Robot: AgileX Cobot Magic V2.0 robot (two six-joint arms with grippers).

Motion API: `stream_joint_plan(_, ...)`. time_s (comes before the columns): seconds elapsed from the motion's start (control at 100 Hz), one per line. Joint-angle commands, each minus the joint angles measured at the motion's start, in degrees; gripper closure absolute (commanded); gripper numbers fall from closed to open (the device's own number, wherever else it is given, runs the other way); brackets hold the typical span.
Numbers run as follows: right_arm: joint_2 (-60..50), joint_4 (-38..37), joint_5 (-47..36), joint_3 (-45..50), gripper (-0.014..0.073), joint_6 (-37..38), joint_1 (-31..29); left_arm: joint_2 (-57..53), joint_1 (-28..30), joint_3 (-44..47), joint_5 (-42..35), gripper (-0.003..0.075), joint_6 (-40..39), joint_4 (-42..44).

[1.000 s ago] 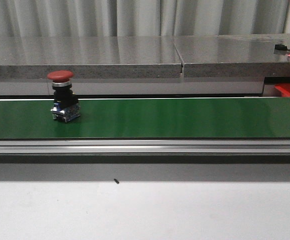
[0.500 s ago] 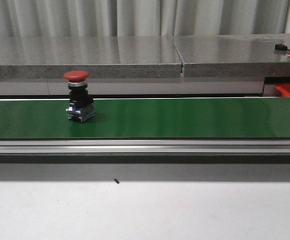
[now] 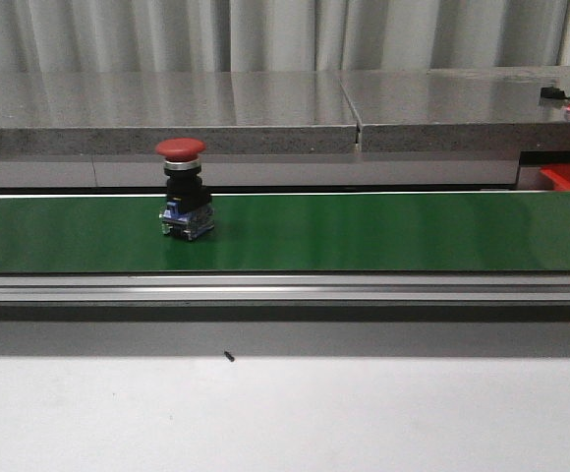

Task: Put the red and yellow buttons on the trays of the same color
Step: 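Carry the red button into the red tray, open right gripper, then move the right gripper back over the belt's far end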

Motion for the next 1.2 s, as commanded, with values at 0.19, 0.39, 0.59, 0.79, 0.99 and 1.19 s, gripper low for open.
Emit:
stream_joint_plan(0.19, -1.7, 0.2, -2.6, -1.8, 0.0504, -0.2, -0.3, 0.4, -0.4, -1.4, -4.1, 0.0741, 0.0, -0.6)
stream_joint_plan(0.39, -1.6, 0.2, -1.8, -1.8, 0.0470, -0.2, -0.3, 0.4, -0.4, -1.4, -4.1, 0.0741, 0.0, -0.6)
stream_joint_plan(0.59, -1.7, 0.2, -1.6, -1.8, 0.0232, -0.2, -0.3, 0.4, -0.4, -1.4, -4.1, 0.0741, 0.0, -0.6)
stream_joint_plan(0.79, -3.0, 0.2, -2.1, -1.9, 0.0092, -0.2, -0.3, 0.4, -0.4, -1.4, -4.1, 0.0741, 0.0, -0.6)
stream_joint_plan(0.99, -5.8, 0.2, -1.8, -1.9, 0.0092, -0.2, -0.3, 0.4, -0.4, -1.4, -4.1, 0.0741, 0.0, -0.6)
stream_joint_plan(1.19, -11.7, 0.3, 1.0, -1.9, 0.0092, -0.2, -0.3, 0.4, -0.4, -1.4, -4.1, 0.0741, 0.0, -0.6)
